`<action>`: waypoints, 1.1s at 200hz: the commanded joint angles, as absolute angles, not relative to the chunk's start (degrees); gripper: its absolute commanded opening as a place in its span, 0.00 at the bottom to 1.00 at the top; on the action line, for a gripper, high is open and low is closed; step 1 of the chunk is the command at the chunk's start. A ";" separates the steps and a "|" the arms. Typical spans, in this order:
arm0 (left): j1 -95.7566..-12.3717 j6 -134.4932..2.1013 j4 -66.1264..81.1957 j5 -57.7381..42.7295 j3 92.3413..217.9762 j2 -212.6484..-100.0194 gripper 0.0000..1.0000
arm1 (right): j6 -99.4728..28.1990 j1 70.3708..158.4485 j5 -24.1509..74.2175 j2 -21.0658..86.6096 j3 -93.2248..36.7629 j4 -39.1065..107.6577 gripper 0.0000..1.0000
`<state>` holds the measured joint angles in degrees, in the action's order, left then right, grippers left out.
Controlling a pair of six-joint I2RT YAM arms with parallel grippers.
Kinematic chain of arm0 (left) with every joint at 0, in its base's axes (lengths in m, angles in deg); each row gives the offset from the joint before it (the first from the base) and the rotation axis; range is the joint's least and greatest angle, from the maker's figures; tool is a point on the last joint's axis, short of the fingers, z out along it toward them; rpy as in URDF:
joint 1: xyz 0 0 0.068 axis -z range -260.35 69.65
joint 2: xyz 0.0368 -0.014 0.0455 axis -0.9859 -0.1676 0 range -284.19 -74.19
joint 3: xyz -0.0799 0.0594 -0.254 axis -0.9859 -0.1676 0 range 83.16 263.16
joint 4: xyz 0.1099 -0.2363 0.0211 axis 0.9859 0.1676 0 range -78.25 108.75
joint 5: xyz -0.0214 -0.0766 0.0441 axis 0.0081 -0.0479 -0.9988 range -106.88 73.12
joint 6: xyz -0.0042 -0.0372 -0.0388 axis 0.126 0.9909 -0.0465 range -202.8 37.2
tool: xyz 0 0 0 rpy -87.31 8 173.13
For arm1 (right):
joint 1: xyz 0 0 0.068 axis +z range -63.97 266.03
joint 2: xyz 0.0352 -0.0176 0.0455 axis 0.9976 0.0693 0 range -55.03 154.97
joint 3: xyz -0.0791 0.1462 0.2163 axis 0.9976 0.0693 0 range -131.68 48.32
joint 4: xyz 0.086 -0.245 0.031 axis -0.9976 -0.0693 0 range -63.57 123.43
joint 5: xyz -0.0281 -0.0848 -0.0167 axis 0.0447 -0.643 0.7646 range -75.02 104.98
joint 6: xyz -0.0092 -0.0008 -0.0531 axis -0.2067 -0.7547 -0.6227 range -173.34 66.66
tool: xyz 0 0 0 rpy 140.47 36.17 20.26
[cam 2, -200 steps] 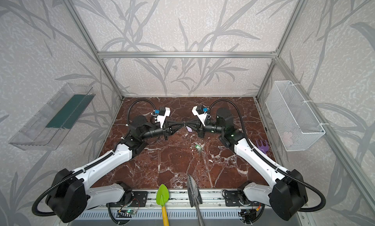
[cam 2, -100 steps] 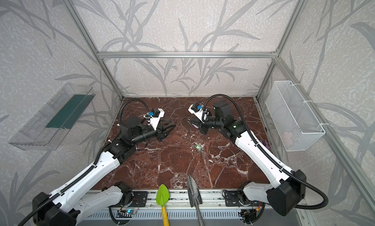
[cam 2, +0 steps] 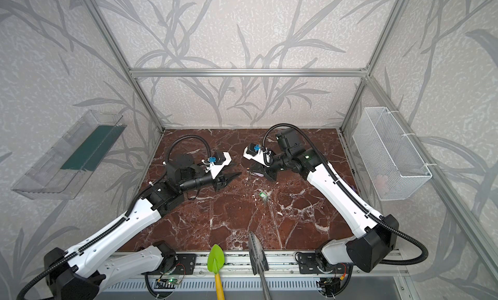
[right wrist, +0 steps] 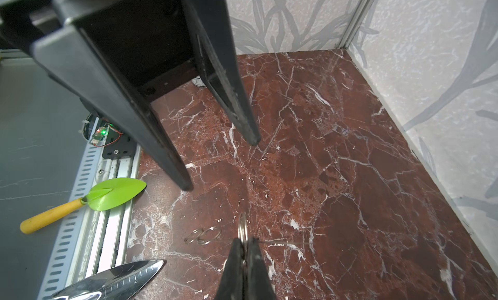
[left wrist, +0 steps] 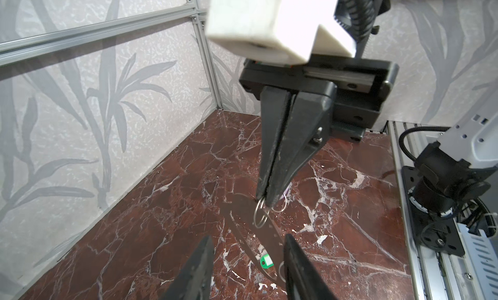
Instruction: Put the keys on the keyring
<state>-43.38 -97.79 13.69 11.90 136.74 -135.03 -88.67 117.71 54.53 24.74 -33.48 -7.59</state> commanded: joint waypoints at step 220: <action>-41.49 -103.19 20.54 15.05 144.32 -140.82 0.08 | -89.81 118.42 60.66 25.21 -34.21 -7.11 0.00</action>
